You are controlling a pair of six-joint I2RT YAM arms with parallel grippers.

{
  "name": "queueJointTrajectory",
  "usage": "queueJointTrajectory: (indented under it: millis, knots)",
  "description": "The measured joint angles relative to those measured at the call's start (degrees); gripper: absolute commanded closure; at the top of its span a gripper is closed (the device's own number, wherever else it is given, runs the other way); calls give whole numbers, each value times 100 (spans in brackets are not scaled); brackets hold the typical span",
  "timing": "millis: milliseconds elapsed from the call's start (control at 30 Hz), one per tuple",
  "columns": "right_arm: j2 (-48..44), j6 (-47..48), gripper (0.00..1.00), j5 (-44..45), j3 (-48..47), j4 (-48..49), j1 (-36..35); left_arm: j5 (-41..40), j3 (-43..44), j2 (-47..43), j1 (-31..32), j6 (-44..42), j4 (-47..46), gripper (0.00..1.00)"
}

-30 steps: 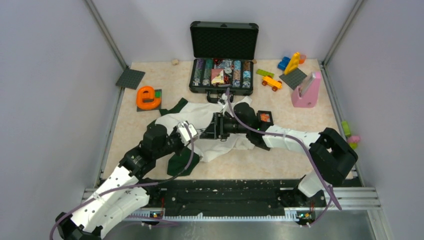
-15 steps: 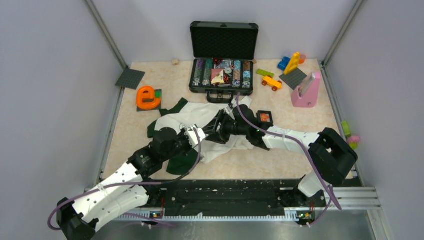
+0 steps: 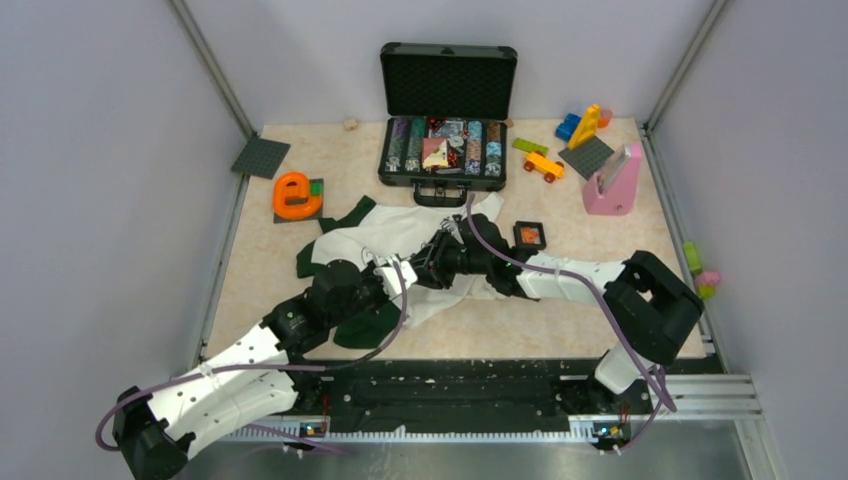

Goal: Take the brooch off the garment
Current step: Remove the brooch from the clothes.

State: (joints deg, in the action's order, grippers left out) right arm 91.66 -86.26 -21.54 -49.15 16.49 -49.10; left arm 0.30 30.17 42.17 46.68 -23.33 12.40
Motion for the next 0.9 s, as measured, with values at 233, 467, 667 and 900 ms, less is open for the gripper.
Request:
queueJointTrajectory:
  millis: [233, 467, 667, 900]
  knots:
    - [133, -87, 94, 7, -2, 68, 0, -13, -240, -83, 42, -9, -203, 72]
    - [356, -59, 100, 4, 87, 308, 0, 422, -470, -627, 122, 605, -592, 1]
    - [380, 680, 100, -2, 380, 439, 15, -101, -831, -1451, 133, 2328, -1054, 1]
    - [376, 2677, 100, -210, 595, 699, 15, -1729, -903, -2028, 133, 4752, -678, 1]
